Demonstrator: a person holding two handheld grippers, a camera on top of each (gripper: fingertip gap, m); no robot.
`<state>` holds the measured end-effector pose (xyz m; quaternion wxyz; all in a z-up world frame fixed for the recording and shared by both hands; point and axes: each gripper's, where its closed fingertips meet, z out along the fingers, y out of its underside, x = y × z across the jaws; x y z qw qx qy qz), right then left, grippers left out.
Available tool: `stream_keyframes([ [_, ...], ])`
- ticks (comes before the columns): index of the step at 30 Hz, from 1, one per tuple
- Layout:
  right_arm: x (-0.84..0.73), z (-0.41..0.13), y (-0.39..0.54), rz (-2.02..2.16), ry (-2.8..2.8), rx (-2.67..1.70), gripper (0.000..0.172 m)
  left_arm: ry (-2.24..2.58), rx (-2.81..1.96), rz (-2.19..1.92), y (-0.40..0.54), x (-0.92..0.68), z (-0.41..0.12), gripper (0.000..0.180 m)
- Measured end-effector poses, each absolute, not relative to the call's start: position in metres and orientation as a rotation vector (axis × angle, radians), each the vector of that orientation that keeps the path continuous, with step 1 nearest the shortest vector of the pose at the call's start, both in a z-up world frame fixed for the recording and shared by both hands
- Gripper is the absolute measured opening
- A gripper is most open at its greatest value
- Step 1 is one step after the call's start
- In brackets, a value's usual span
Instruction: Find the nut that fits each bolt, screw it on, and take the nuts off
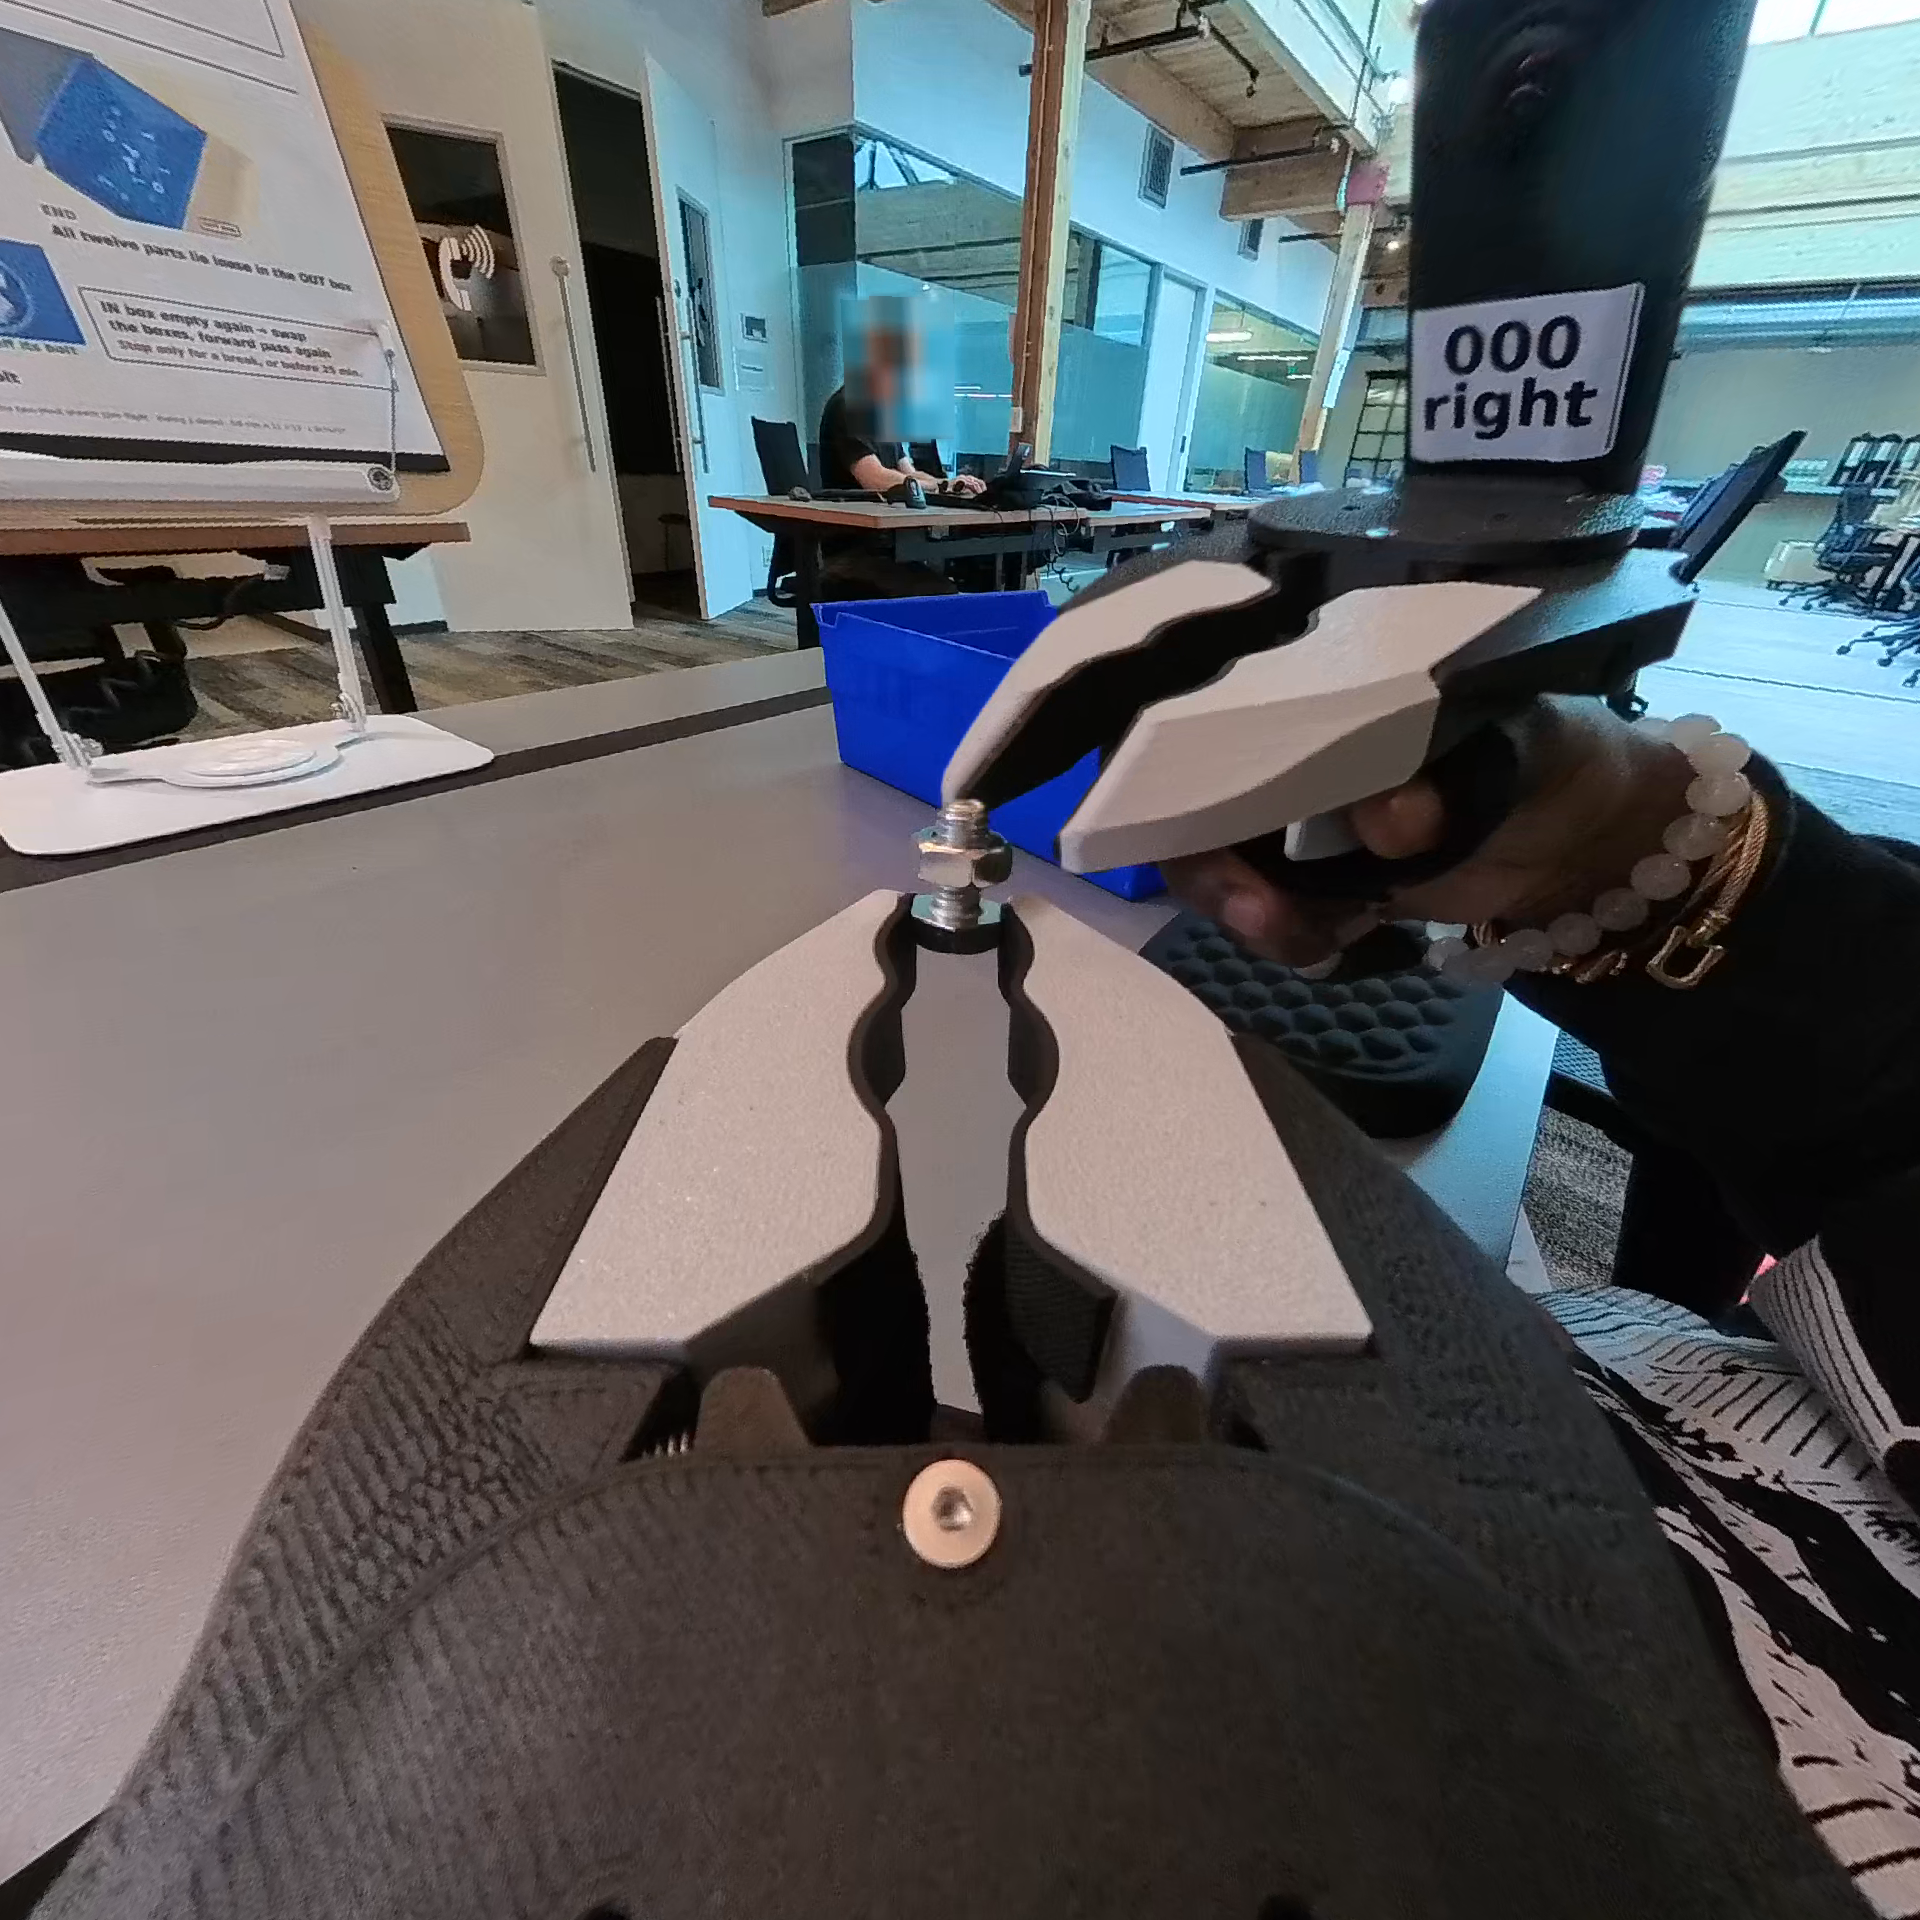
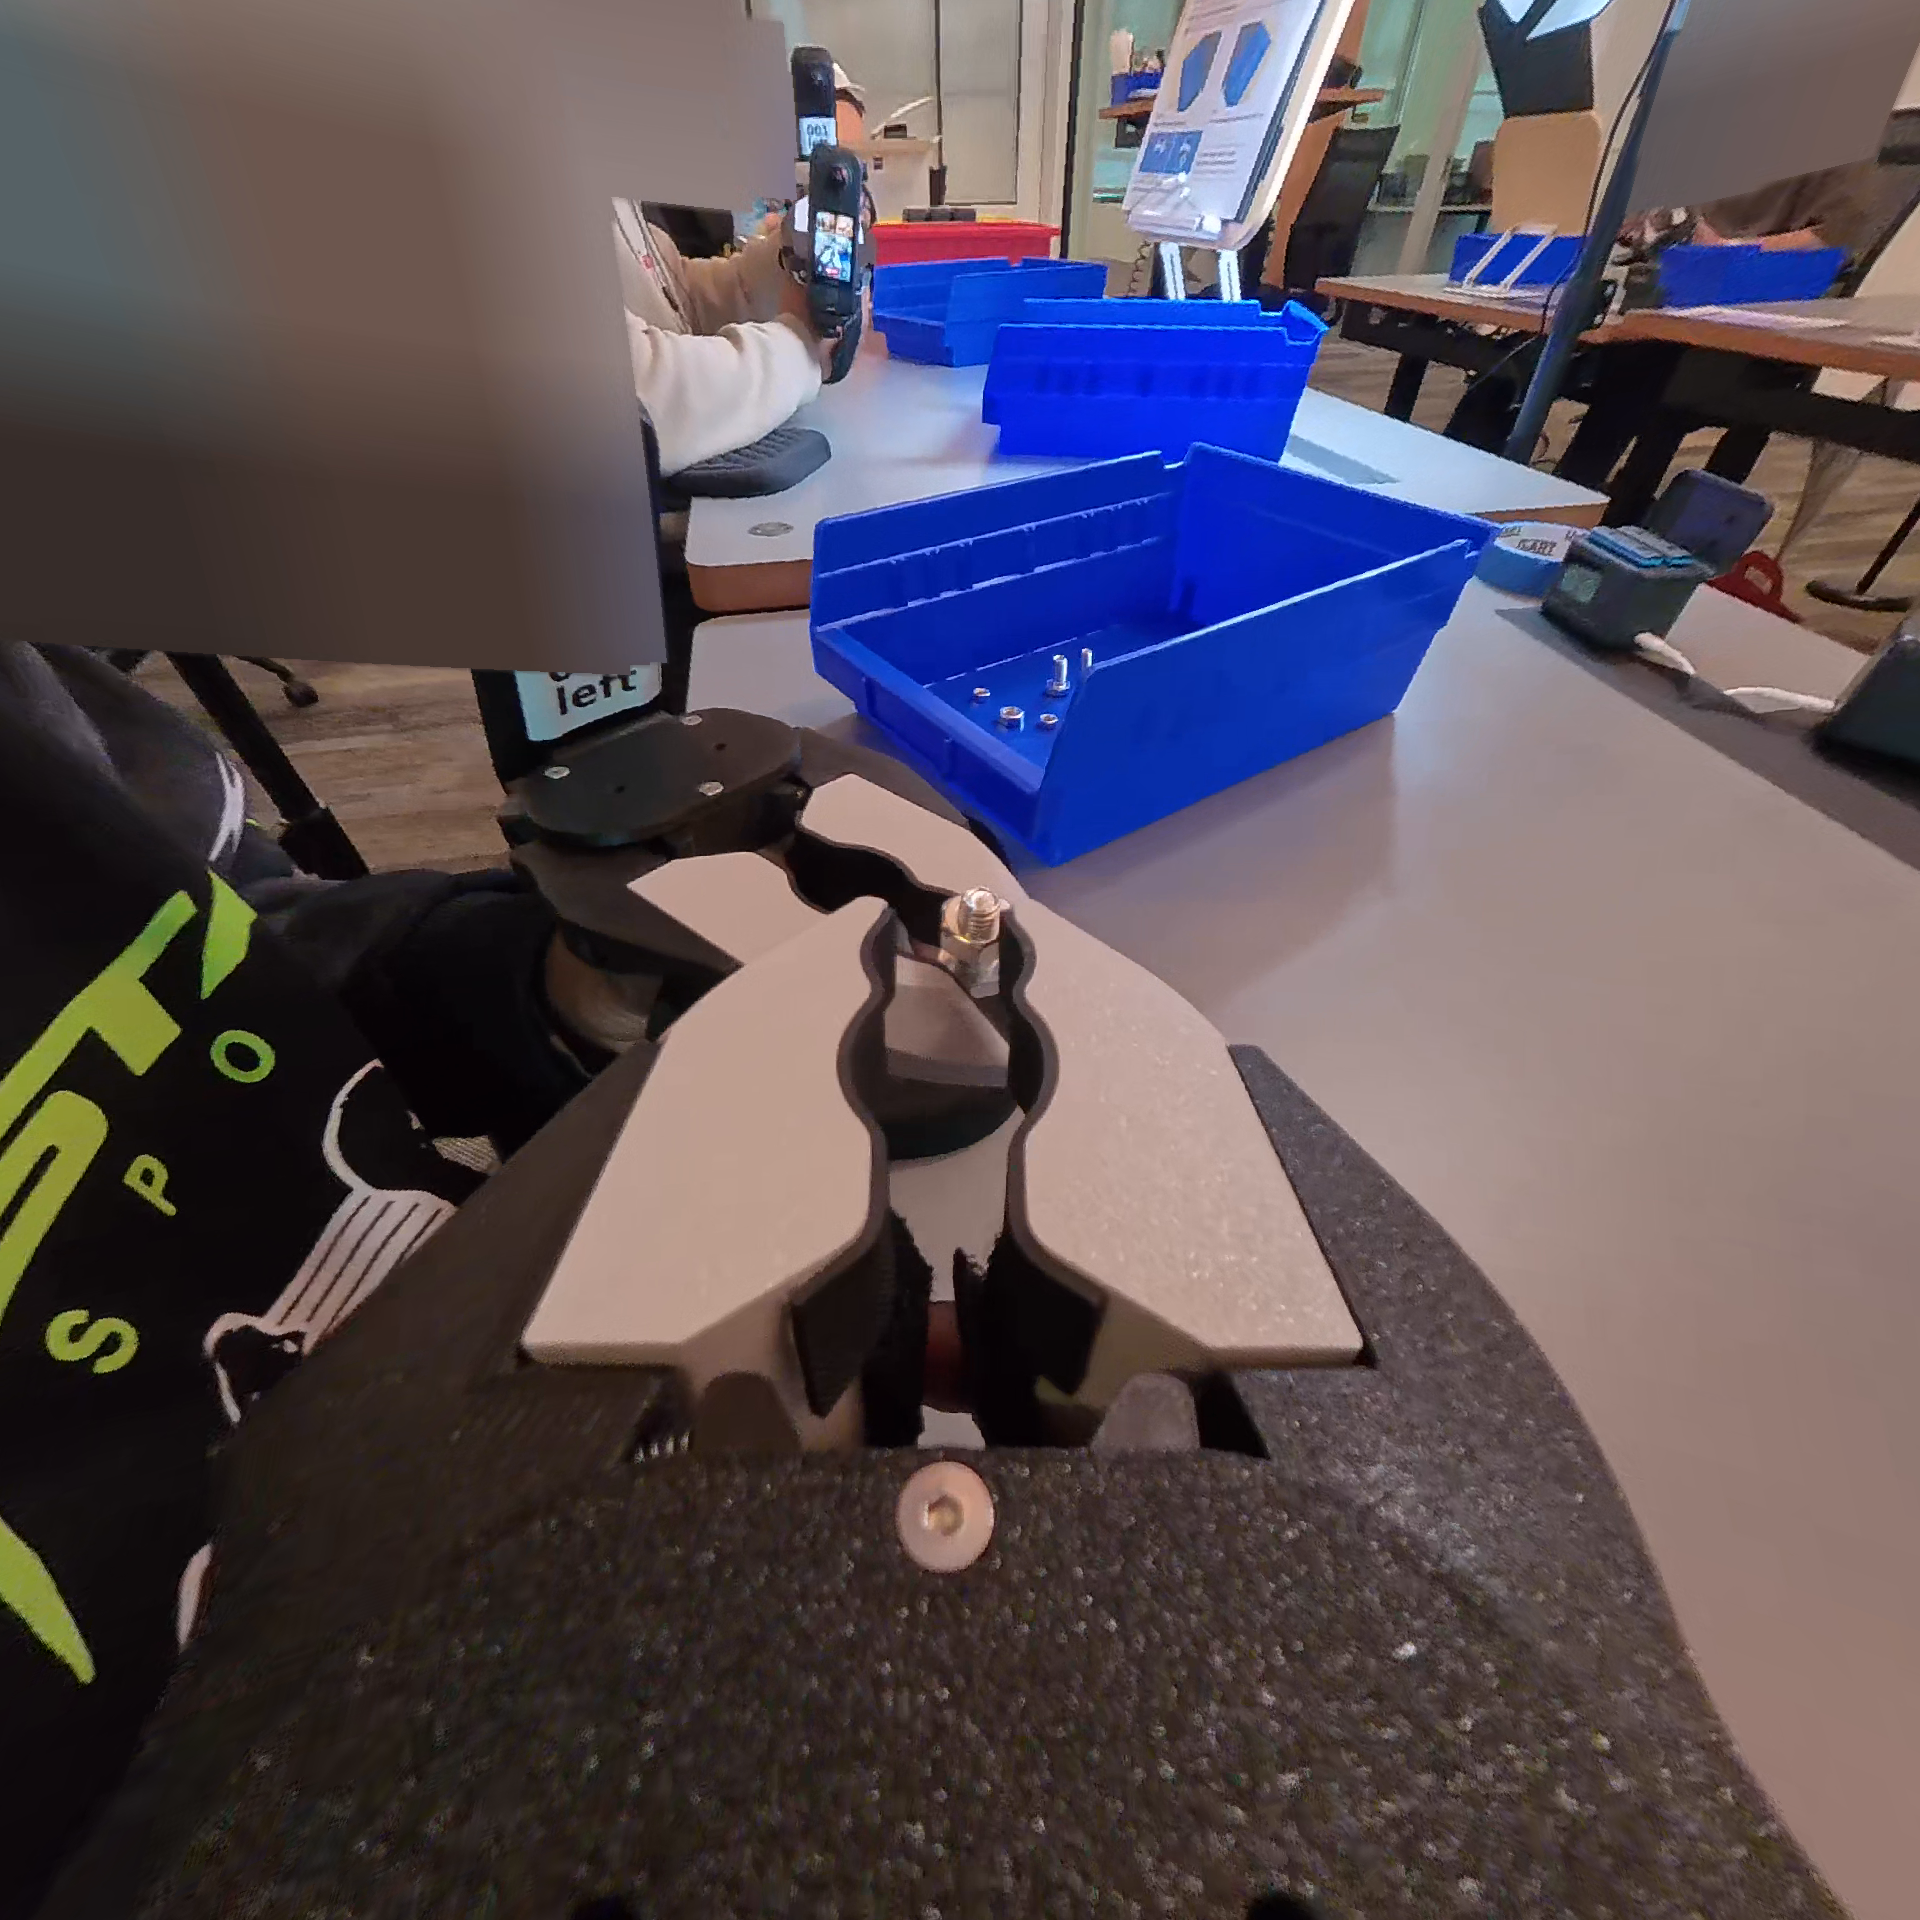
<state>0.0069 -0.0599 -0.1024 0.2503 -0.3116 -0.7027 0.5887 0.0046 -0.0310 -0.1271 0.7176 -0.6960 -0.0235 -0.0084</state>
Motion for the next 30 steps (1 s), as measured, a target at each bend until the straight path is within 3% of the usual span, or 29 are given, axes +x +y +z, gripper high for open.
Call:
stream_keyframes([
  [18, 0.004, -0.103, -0.056, 1.478, -1.933, -0.847, 0.007, -0.007, -1.561, 0.039, -0.029, 0.01, -0.129, 0.015],
  [20, 0.007, -0.097, -0.048, 1.49, -1.909, -0.857, 0.007, -0.018, -1.565, 0.028, -0.028, 0.008, -0.129, 0.029],
  [26, 0.018, -0.067, 0.097, 1.126, -1.622, -1.134, 0.007, -0.05, -1.536, -0.014, -0.031, 0.005, -0.126, 0.036],
  [30, 0.037, -0.086, 0.223, 0.846, -1.464, -1.467, 0.007, -0.045, -1.547, -0.009, -0.03, 0.005, -0.127, 0.036],
])
